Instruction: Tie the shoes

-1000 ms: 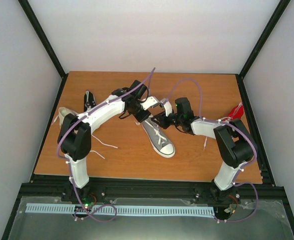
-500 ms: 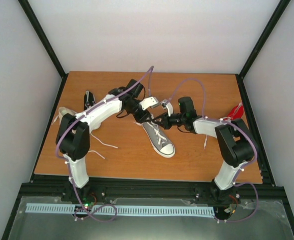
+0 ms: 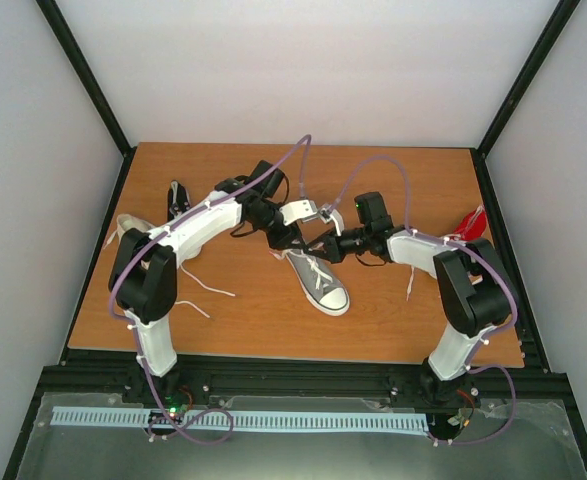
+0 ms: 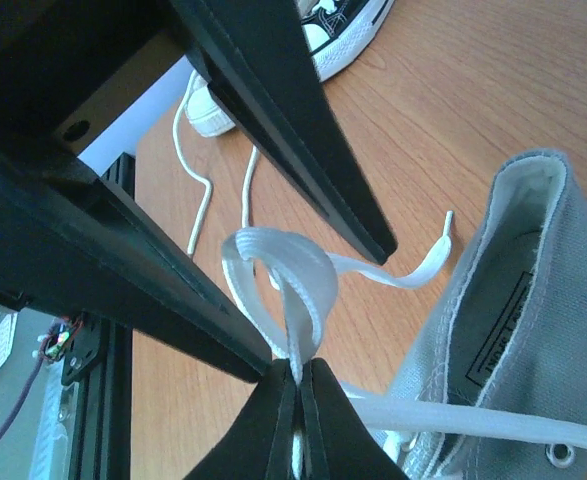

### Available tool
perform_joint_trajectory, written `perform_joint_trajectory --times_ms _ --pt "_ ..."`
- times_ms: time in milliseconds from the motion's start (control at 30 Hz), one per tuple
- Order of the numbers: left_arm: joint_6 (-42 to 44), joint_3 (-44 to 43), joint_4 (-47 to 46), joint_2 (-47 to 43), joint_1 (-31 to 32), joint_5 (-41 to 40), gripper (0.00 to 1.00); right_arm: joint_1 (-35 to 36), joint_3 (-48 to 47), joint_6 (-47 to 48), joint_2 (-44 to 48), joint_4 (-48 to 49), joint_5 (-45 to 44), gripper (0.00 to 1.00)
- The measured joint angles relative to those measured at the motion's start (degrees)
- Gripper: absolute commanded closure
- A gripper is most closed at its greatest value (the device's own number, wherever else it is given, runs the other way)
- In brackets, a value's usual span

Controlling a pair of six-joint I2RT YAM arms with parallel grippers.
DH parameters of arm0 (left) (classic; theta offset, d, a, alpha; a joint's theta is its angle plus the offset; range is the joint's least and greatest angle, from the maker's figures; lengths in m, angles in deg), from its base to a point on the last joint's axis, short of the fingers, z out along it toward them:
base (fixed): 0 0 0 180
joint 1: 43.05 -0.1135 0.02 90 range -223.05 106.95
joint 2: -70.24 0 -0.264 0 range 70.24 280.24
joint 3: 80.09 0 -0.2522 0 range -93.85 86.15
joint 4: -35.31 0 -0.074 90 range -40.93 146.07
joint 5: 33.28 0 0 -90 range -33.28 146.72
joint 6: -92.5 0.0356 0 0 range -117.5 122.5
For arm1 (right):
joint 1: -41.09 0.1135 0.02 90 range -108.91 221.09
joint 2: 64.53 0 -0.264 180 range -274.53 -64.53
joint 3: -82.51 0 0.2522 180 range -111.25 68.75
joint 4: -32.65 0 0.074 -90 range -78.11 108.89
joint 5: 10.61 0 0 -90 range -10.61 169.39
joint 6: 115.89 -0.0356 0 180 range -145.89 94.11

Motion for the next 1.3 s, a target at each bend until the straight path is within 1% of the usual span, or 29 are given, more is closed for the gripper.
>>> perform_joint_trajectory --times_ms 100,167,200,400,467,600,667,800,967,1067,1300 --pt "0.92 0.02 -0.02 0.07 0.0 0.98 0.86 -0.33 -0.85 1.38 0.02 -2.21 0.68 0.97" --pt "1.18 0.11 -0.02 0.13 0.0 1.51 0.98 -0.39 -1.29 1.86 0.04 -3.06 0.9 0.95" --pt "1.53 0.13 0.02 0.15 0.0 1.79 0.99 -0.44 -1.38 2.08 0.07 -3.3 0.94 0.92" --pt "0.81 0.22 0.07 0.15 0.0 2.51 0.99 -1.81 -1.4 2.89 1.64 -5.29 0.04 0.77" --pt "0.28 0.24 0.09 0.15 0.0 2.47 0.99 -2.49 -1.36 2.91 2.93 -5.99 -1.4 0.73" --pt "-1.53 0.22 0.22 0.15 0.0 2.4 0.99 -3.26 -0.76 3.34 6.86 -6.6 -5.18 0.69" --pt "-2.27 0.22 0.22 0.15 0.0 2.4 0.99 -3.32 0.2 3.15 9.05 -6.47 -6.1 0.69" --pt "-3.96 0.22 0.22 0.15 0.0 2.19 0.99 -2.56 3.23 2.25 12.57 -4.13 -9.09 0.74" --pt "-6.19 0.09 0.24 0.15 0.0 1.44 0.99 2.62 10.73 0.76 16.44 2.4 -13.62 0.78" --pt "-6.97 -0.04 0.26 0.15 0.0 0.94 0.99 4.96 13.7 -0.79 16.44 6.69 -14.97 0.79" --pt "-7.89 -0.09 0.28 0.15 0.0 0.61 0.99 5.07 14.23 -3.56 11.67 13.27 -18.62 0.81"
